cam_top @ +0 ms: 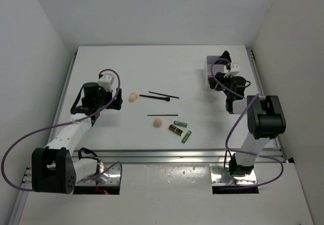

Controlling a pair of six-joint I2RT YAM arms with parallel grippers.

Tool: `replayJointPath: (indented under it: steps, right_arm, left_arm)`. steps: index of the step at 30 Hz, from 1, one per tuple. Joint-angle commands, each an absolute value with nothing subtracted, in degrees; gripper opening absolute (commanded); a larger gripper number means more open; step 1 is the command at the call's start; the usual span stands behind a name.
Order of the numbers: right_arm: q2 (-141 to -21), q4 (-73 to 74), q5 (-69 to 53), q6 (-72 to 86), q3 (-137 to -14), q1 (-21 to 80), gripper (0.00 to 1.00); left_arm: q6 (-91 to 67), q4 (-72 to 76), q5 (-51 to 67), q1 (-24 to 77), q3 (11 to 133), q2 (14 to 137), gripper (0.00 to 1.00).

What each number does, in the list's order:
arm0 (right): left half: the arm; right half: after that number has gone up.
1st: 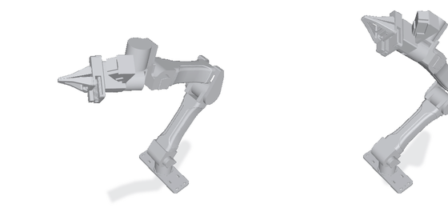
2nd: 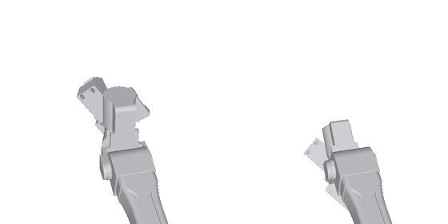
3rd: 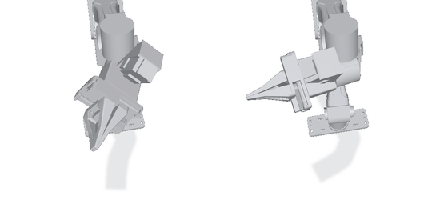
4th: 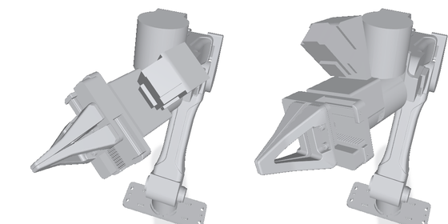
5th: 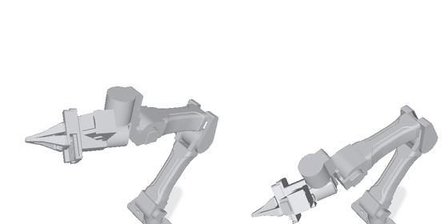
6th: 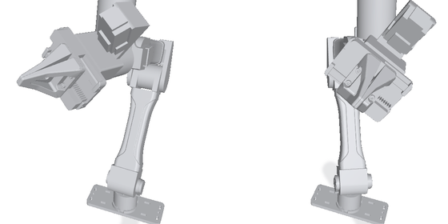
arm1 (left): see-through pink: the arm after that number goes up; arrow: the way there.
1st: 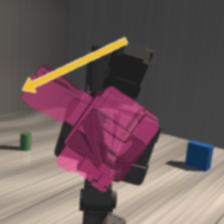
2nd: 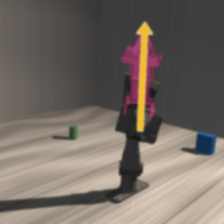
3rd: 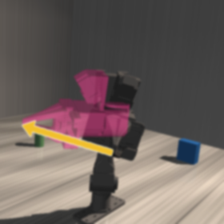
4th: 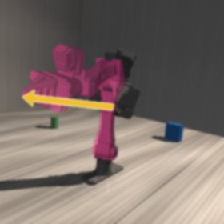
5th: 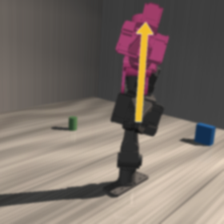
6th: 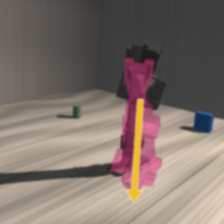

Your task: Organize the makeup

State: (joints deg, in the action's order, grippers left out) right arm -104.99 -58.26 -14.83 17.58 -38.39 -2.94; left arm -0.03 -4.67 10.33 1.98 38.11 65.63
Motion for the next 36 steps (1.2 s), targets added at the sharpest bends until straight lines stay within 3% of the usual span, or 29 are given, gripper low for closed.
replayJointPath:
  steps: [1,3,5,9,12,14,16,17,18,19,22,25,27,36]
  right_arm:
    - [-97.14,-47.5,-16.88,12.58,-41.65,-1.06,0.56]
    - [-93.89,-31.33,-14.18,8.36,-45.96,-0.44,0.78]
    - [-90.89,-19.81,-12.23,5.65,-49.2,1.74,0.88]
    - [-84.66,3.36,-10.81,-2.52,-54.13,5.7,0.93]
    - [-83.67,19.83,-15.45,-11.83,-57.29,9.13,0.84]
    - [-84.2,31.12,-21.25,-14.93,-58.09,14.64,0.65]
    - [-85.51,34.88,-13.43,-9.08,-59.76,17.04,0.44]
    - [-85.78,40.11,-11.53,-5.92,-60.37,19.05,0.44]
    - [-85.52,41.3,-10.12,5.51,-60.82,19.42,0.47]
    - [-84.82,42.18,-4.71,10.24,-60.3,19.51,0.59]
    - [-78.41,35.98,-0.55,36.39,-52.15,21.52,0.64]
    - [-72.25,26.58,7.61,54.6,-41.62,26.26,0.73]
    - [-70.49,23.92,12.64,64.96,-39.73,29.68,0.73]
    - [-79.72,33.94,15.73,77.25,-44.04,38.41,0.75]
  left_arm:
    - [1.75,-4.39,11.34,1.41,39.9,65.48,1.0]
    - [2.46,-4.39,11.34,1.41,39.9,65.48,1.0]
    - [3.6,-4.92,11.34,1.41,39.9,65.48,1.0]
    - [3.6,-4.92,10.81,1.41,39.12,63.46,1.0]
    - [3.6,-4.39,10.81,1.41,37.1,61.88,1.0]
    - [3.6,-3.0,10.81,1.41,36.04,60.47,1.0]
    - [3.6,-2.29,10.11,1.41,34.64,59.51,1.0]
    - [2.91,-2.29,10.11,1.41,34.63,58.46,1.0]
    - [2.9,-1.68,10.11,1.41,33.93,57.93,1.0]
    - [2.29,-1.67,10.11,1.41,33.14,57.92,1.0]
    - [1.06,-0.53,10.11,1.41,31.47,56.51,1.0]
    - [-0.34,0.88,9.58,1.41,30.15,55.2,1.0]
    - [-0.96,2.45,9.58,1.41,29.36,54.49,1.0]
    - [-6.59,7.46,8.44,1.41,24.09,52.12,1.0]
